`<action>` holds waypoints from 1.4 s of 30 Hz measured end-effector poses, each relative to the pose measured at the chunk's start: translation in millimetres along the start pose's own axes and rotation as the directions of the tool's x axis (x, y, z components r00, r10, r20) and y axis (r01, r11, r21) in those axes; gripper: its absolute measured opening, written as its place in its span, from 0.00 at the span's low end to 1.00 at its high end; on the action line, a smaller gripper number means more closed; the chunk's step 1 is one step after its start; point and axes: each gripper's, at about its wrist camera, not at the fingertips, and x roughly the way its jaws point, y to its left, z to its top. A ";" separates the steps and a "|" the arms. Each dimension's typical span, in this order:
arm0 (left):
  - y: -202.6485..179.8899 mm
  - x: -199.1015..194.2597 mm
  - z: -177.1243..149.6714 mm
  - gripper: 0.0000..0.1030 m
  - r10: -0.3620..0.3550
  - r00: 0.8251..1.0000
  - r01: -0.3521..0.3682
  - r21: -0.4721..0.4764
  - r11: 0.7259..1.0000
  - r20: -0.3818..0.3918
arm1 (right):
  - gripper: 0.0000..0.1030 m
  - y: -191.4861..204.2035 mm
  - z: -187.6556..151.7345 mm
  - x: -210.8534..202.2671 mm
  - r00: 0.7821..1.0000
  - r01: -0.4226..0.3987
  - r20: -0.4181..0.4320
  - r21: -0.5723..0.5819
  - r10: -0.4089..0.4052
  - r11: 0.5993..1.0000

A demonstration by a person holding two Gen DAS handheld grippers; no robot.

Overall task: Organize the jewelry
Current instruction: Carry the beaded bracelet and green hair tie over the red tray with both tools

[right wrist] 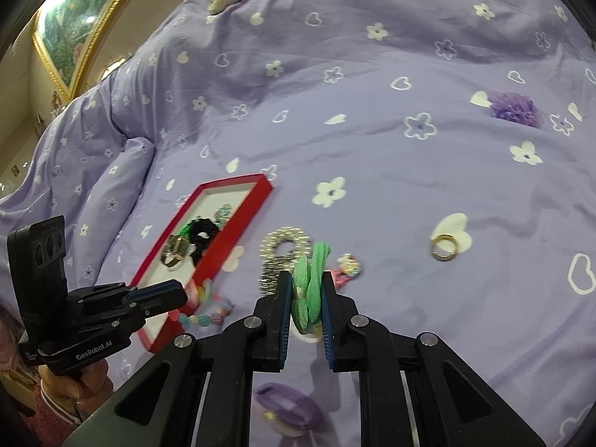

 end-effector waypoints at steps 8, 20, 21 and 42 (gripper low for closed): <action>11.9 -14.7 -5.3 0.07 0.003 1.000 -0.002 -0.027 1.000 0.024 | 0.14 29.6 0.3 3.7 1.000 -0.029 -0.010 -0.052 0.029 0.998; 25.9 -32.4 -13.9 0.07 0.015 0.999 -0.012 -0.061 0.998 0.046 | 0.14 42.5 -4.3 4.1 0.998 -0.058 -0.024 -0.069 0.057 0.996; 27.2 -35.8 -12.7 0.07 0.019 0.998 -0.016 -0.062 0.998 0.054 | 0.14 44.9 -3.9 4.2 0.998 -0.063 -0.025 -0.072 0.061 0.995; 103.4 -52.7 -11.5 0.07 0.135 0.987 -0.118 -0.173 0.978 0.089 | 0.14 129.4 6.0 63.8 0.972 -0.217 -0.126 -0.171 0.197 0.961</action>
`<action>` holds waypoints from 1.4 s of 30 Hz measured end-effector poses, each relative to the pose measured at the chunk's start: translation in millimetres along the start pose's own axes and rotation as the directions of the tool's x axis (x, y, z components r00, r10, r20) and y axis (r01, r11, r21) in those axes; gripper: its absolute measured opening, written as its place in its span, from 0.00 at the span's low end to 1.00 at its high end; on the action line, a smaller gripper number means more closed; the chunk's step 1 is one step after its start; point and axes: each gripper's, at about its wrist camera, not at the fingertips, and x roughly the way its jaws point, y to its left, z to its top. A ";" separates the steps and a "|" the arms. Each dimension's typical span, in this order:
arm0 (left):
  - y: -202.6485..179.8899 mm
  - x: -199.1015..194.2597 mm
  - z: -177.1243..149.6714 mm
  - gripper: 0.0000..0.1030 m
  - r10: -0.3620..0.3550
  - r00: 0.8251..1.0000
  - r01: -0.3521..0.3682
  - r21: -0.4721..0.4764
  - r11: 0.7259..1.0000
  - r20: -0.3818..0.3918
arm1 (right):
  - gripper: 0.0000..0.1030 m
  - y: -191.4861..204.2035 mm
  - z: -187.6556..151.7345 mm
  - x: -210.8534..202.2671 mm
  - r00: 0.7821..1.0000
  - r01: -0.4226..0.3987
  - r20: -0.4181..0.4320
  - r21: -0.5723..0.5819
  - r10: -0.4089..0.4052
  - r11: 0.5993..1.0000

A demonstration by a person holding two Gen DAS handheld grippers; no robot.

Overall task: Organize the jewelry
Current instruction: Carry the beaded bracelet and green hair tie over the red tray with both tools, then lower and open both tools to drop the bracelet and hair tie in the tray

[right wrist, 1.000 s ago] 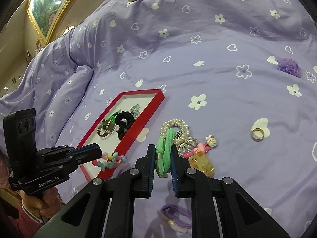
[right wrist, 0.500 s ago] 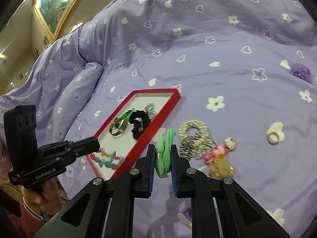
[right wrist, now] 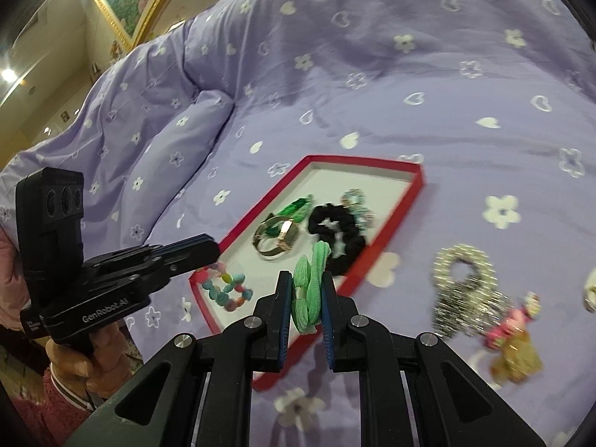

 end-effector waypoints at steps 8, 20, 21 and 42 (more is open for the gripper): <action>30.5 22.5 -4.4 0.07 0.021 0.999 -0.023 -0.049 0.999 -0.033 | 0.14 16.7 7.0 50.2 0.997 -0.011 -0.081 -0.039 0.008 0.999; 73.5 53.0 -21.3 0.07 0.061 0.993 -0.073 -0.125 0.989 -0.100 | 0.14 15.4 0.4 99.0 0.980 0.048 -0.186 -0.097 -0.065 0.994; 75.6 55.2 -22.6 0.07 0.063 0.992 -0.077 -0.129 0.989 -0.105 | 0.15 15.6 -0.3 100.8 0.980 0.050 -0.189 -0.103 -0.069 0.993; 82.2 70.5 -28.2 0.07 0.098 0.983 -0.119 -0.128 0.985 -0.154 | 0.27 21.4 1.2 105.2 0.979 0.048 -0.192 -0.128 -0.072 0.991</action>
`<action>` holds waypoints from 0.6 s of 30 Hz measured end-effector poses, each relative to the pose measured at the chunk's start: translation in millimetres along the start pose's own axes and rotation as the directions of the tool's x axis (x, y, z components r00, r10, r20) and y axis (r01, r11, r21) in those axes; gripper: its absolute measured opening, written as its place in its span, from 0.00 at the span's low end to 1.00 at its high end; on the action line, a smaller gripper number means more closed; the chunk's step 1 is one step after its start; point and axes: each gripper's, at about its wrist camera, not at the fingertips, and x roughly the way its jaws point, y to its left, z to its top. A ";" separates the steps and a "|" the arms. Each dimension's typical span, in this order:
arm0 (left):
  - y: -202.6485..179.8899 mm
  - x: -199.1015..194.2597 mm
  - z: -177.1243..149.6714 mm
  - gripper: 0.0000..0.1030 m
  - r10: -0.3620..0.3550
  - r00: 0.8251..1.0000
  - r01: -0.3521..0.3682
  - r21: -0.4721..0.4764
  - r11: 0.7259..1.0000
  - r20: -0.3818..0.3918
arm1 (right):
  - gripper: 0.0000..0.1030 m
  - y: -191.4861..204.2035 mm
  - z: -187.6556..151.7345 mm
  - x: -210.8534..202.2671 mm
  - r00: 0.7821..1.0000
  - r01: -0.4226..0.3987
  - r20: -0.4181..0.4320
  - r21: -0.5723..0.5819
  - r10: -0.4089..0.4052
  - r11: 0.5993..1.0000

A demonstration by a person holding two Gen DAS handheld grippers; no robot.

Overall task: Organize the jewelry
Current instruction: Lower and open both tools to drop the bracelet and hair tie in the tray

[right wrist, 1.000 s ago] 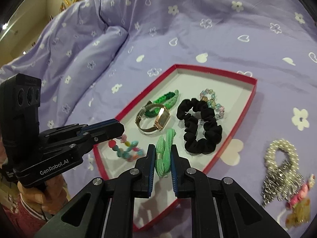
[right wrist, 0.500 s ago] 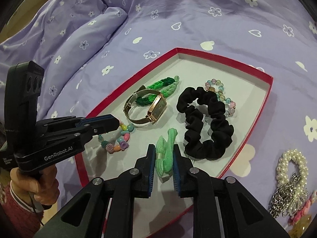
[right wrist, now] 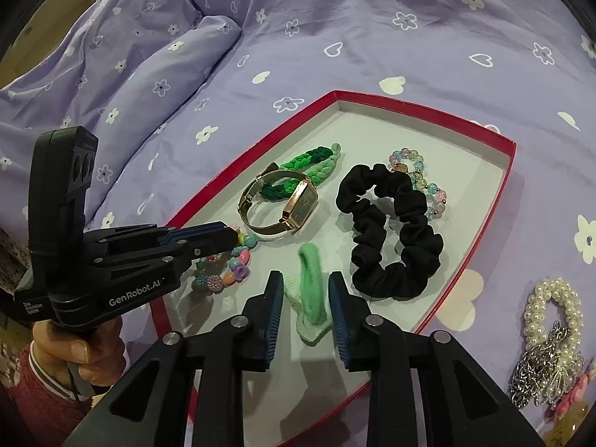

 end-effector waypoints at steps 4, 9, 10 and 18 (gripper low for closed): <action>-1.5 -1.1 -1.2 0.07 0.014 1.000 -0.014 0.004 1.000 -0.007 | 0.28 0.0 -1.4 -3.4 1.000 -0.002 0.004 0.003 0.002 1.000; -5.1 -7.4 -1.6 0.16 0.011 1.000 -0.011 0.004 1.000 -0.002 | 0.32 -1.3 -2.9 -10.4 1.000 -0.013 0.014 0.020 0.013 1.000; -6.9 -9.9 -1.6 0.19 0.013 1.000 -0.013 0.009 1.000 0.004 | 0.32 -1.3 -3.1 -12.5 1.000 -0.014 0.018 0.021 0.014 1.000; -15.1 -24.7 0.7 0.35 0.036 0.999 -0.037 0.027 0.999 0.036 | 0.37 -6.2 -6.4 -37.2 0.998 -0.016 0.069 0.041 0.013 0.999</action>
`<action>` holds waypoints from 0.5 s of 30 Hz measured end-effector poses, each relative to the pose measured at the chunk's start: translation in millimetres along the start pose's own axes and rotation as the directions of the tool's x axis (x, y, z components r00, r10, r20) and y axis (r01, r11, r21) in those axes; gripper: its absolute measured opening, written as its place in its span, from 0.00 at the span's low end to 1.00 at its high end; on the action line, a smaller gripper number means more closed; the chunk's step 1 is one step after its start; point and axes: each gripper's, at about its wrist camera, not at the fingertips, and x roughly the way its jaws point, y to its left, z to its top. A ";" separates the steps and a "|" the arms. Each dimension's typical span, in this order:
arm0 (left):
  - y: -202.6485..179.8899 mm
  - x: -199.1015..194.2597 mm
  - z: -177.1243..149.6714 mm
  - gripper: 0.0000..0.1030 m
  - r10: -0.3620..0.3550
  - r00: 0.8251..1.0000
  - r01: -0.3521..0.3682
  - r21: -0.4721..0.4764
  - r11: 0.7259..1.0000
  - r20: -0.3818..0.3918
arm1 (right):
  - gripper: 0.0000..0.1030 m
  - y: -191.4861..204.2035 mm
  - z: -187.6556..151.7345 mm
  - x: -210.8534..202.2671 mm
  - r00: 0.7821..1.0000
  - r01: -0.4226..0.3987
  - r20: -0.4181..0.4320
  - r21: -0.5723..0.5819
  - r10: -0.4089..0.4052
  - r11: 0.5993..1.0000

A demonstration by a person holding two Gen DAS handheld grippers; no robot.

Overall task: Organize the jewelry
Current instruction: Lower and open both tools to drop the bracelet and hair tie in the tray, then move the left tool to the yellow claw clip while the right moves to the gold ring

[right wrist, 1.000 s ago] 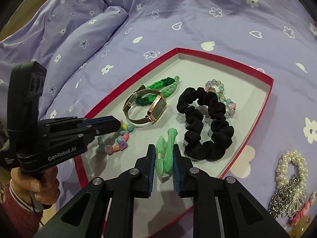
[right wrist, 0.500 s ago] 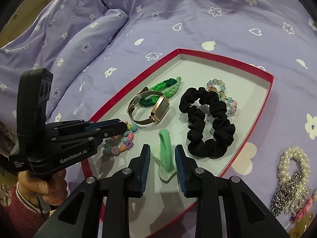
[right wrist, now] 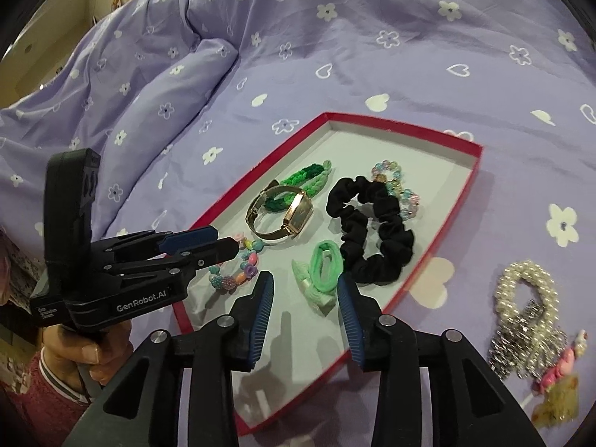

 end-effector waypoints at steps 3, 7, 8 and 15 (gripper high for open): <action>-3.2 -5.0 -0.5 0.36 0.000 1.000 0.000 0.001 1.000 0.005 | 0.39 -2.9 -4.1 -14.5 1.000 0.000 0.025 0.014 0.000 1.000; -11.8 -16.2 -2.2 0.40 -0.006 1.000 0.006 0.012 1.000 0.022 | 0.42 -11.9 -12.8 -38.5 0.998 0.001 0.063 0.044 -0.004 0.999; -14.7 -20.0 -2.8 0.44 -0.012 0.999 0.011 0.013 1.000 0.030 | 0.43 -14.2 -15.5 -43.7 0.997 0.002 0.072 0.051 -0.006 0.999; -37.6 -36.0 -12.4 0.48 -0.049 0.998 0.048 0.026 0.999 0.046 | 0.45 -40.8 -39.5 -79.2 0.993 0.029 0.114 0.123 -0.043 0.992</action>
